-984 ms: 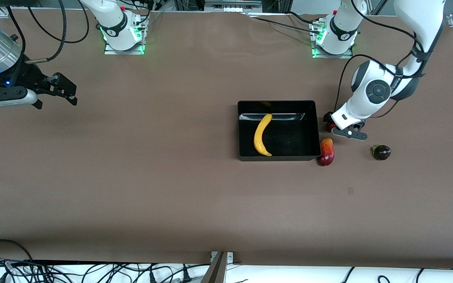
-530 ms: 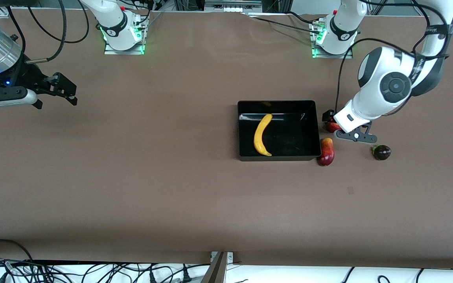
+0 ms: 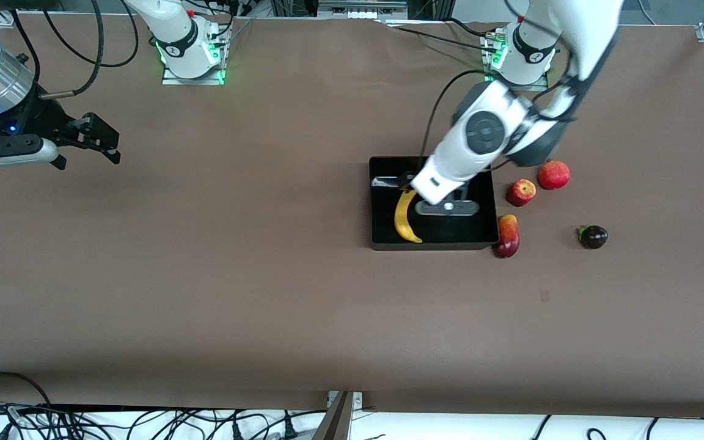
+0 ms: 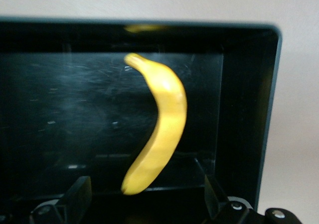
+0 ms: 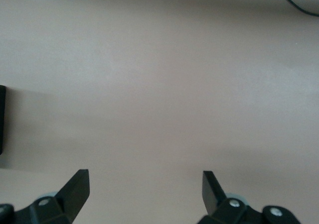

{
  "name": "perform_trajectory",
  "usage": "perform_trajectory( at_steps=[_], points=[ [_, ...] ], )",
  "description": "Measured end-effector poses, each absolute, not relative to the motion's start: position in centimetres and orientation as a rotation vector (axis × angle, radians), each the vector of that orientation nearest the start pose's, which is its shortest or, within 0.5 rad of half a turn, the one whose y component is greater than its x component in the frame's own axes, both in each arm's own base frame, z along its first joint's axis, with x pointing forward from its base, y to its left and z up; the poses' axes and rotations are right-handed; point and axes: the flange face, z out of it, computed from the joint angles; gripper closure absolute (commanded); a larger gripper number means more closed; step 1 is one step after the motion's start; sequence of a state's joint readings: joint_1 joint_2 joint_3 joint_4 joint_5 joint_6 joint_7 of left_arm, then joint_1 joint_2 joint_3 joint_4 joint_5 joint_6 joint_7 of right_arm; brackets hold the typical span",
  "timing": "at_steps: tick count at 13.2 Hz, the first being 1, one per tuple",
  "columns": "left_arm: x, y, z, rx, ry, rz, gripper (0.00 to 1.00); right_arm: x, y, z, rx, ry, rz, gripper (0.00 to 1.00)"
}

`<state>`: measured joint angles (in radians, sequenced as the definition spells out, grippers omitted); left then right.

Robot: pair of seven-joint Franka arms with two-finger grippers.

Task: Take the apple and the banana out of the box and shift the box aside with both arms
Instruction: 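Move the left gripper back over the tray to the yellow banana, then grasp the banana with the left gripper and lift it from the tray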

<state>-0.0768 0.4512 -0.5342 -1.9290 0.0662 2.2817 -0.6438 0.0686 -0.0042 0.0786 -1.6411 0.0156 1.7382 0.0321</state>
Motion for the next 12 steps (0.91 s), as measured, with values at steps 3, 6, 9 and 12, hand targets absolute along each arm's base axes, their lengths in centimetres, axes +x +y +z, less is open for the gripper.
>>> perform_trajectory(
  at_steps=[3,6,9,12],
  points=[
    [51.4,-34.1,23.4,-3.199,-0.017,0.211,0.00,56.2,8.5,60.9,-3.109,-0.177,-0.155,0.00],
    [50.2,-35.6,20.8,-3.156,-0.022,0.186,0.00,56.2,8.5,60.9,-3.109,-0.177,-0.155,0.00],
    [49.6,-36.0,19.7,-3.124,0.005,0.164,0.38,56.2,8.5,60.9,-3.109,-0.177,-0.154,0.00],
    [49.4,-35.9,18.9,-3.118,-0.020,0.183,0.91,56.2,8.5,60.9,-3.109,-0.178,-0.154,0.00]
  ],
)
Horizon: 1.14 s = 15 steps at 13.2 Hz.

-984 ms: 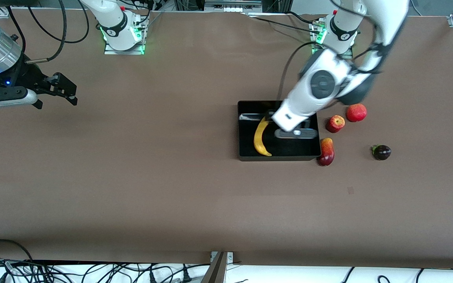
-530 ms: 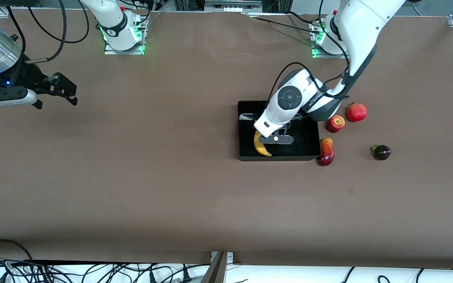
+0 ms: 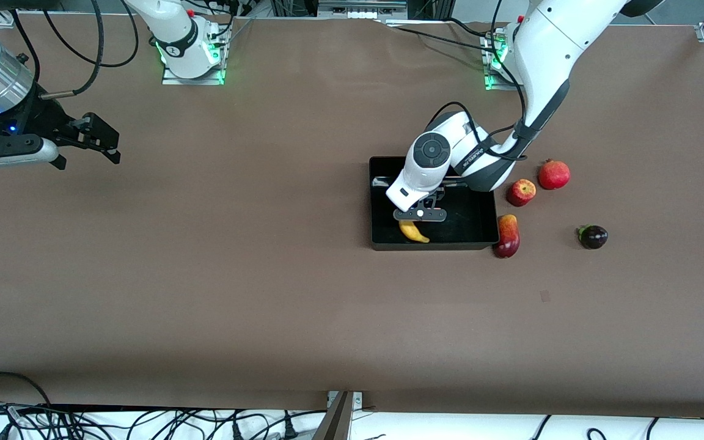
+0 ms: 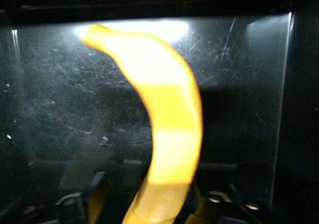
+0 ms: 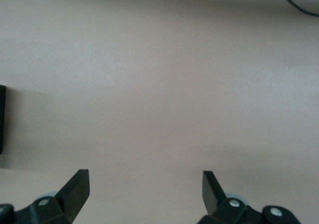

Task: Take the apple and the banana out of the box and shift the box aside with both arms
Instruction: 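Grasp the banana with the left gripper and lift it from the tray, then lower the banana beside the mango while the right gripper reaches out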

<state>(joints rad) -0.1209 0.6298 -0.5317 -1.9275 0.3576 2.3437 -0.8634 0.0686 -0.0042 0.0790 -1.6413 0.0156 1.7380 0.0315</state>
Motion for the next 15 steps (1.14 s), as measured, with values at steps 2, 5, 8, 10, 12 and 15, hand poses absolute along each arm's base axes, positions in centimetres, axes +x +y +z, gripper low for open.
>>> perform_trajectory(
  at_steps=[2,5,8,10,12,15],
  points=[
    [49.3,-35.9,18.8,-3.117,-0.025,0.186,1.00,56.2,8.5,60.9,-3.108,-0.179,-0.155,0.00],
    [50.0,-35.8,19.5,-3.125,-0.040,0.164,1.00,56.1,8.7,60.9,-3.108,-0.183,-0.155,0.00],
    [52.8,-33.9,23.5,-3.116,-0.108,0.080,1.00,56.1,8.8,60.9,-3.108,-0.186,-0.156,0.00],
    [55.1,-31.1,28.1,-3.053,-0.107,0.065,1.00,56.1,8.9,60.9,-3.107,-0.187,-0.157,0.00],
    [57.1,-28.3,32.6,-2.986,-0.046,0.099,1.00,56.1,9.0,60.9,-3.107,-0.193,-0.157,0.00],
    [59.7,-22.4,34.9,-2.950,0.111,0.185,1.00,55.9,10.2,61.0,-3.104,-0.224,-0.157,0.00]
  ],
)
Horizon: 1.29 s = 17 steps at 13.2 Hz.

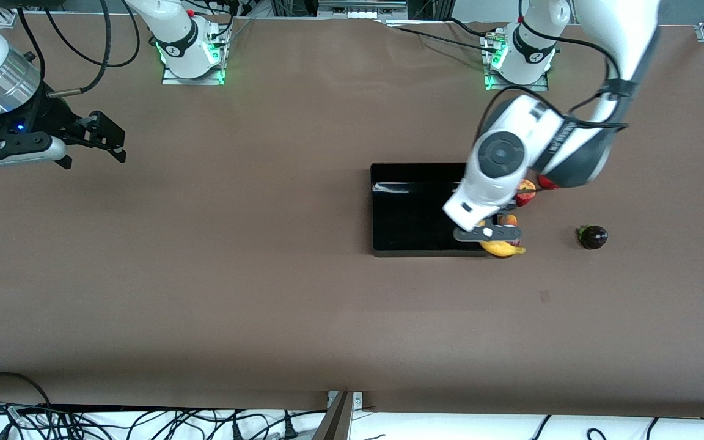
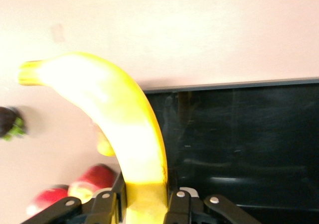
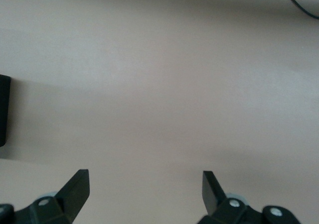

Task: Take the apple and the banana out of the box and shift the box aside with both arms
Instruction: 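Lower the banana beside the mango while the right gripper reaches out, then grasp the tray rim with the right gripper while the left gripper withdraws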

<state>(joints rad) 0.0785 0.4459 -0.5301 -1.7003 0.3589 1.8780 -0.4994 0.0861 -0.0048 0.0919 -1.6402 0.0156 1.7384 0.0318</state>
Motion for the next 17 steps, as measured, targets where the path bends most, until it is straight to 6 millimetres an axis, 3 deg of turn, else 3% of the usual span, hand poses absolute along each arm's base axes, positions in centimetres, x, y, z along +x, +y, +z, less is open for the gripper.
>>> perform_trajectory(
  at_steps=[3,5,7,8,9,10,11,13,14,17],
  points=[
    [62.1,-13.3,33.2,-2.954,0.389,0.297,0.99,56.0,11.7,60.3,-3.099,-0.262,-0.150,0.00],
    [62.8,-7.0,30.6,-2.981,0.517,0.336,0.99,56.5,12.2,59.2,-3.098,-0.275,-0.127,0.00],
    [62.5,-2.9,27.1,-3.025,0.601,0.281,0.99,56.4,13.2,58.5,-3.098,-0.302,-0.093,0.00],
    [61.7,-1.8,25.1,-3.049,0.614,0.240,0.96,56.0,13.8,58.1,-3.101,-0.321,-0.047,0.00],
    [60.7,-1.2,23.1,-3.071,0.618,0.198,0.84,55.6,14.3,57.6,-3.104,-0.341,0.013,0.00],
    [59.5,-0.8,21.5,-3.092,0.619,0.164,0.20,55.3,14.8,56.8,-3.107,-0.357,0.077,0.00],
    [58.6,-0.7,20.2,-3.106,0.622,0.147,0.00,55.2,15.2,56.1,-3.107,-0.372,0.126,0.00],
    [58.1,-0.7,19.7,-3.113,0.627,0.135,0.00,55.3,16.9,54.4,-3.096,-0.410,0.177,0.00],
    [58.3,-0.6,20.1,-3.110,0.625,0.119,0.00,55.4,18.9,53.2,-3.081,-0.429,0.183,0.00],
    [59.9,-0.5,24.2,-3.080,0.614,0.072,0.00,54.8,29.2,47.8,-3.086,-0.332,0.135,0.00]
  ],
)
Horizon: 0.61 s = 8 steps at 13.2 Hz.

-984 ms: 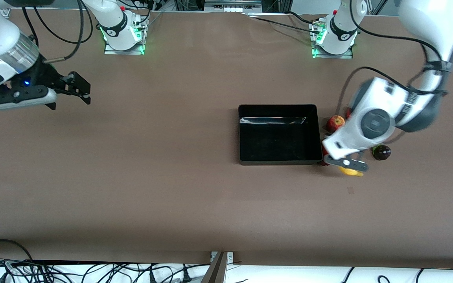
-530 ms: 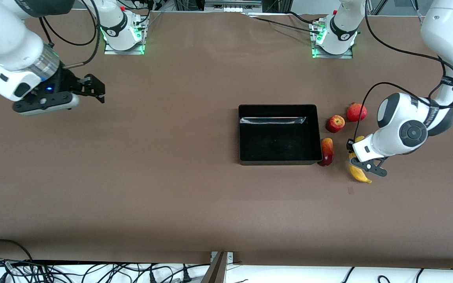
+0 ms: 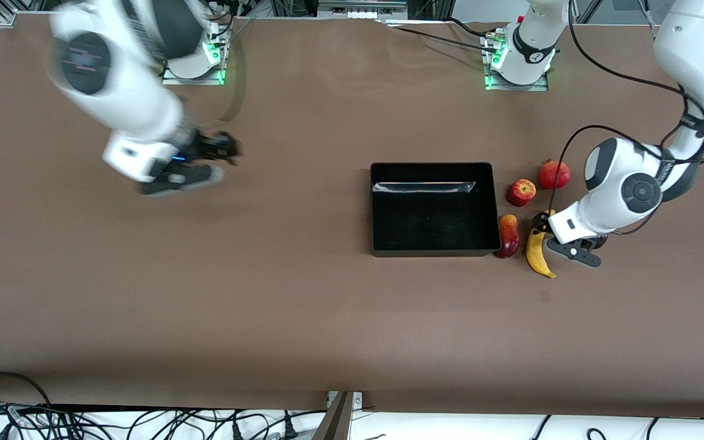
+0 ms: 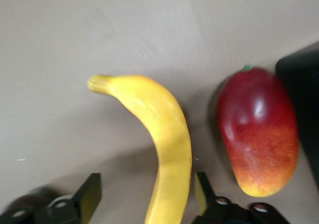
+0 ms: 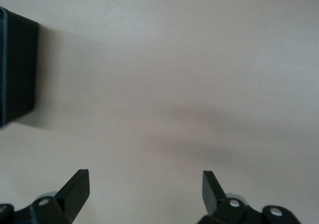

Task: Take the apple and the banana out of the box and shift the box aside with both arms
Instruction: 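Grasp the tray rim with the right gripper while the left gripper withdraws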

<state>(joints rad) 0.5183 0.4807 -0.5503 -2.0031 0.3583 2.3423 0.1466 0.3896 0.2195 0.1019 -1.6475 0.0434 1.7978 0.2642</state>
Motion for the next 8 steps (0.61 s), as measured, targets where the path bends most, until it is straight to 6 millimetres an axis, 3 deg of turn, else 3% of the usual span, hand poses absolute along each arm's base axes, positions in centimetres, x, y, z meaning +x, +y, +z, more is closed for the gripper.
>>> perform_trajectory(
  at_steps=[2,4,6,8],
  points=[
    [61.0,-1.6,29.9,-3.063,0.582,0.147,0.00,53.5,37.4,43.0,-3.074,-0.274,0.081,0.00],
    [61.6,-1.7,36.4,-3.099,0.493,0.272,0.00,52.8,44.1,38.8,-3.049,-0.219,0.042,0.00],
    [61.5,-1.3,41.8,-3.119,0.381,0.407,0.00,52.0,49.5,34.7,-3.025,-0.179,0.002,0.00],
    [61.0,-2.1,45.5,-3.104,0.319,0.504,0.00,50.7,53.3,30.2,-3.005,-0.122,-0.052,0.00]
  ],
)
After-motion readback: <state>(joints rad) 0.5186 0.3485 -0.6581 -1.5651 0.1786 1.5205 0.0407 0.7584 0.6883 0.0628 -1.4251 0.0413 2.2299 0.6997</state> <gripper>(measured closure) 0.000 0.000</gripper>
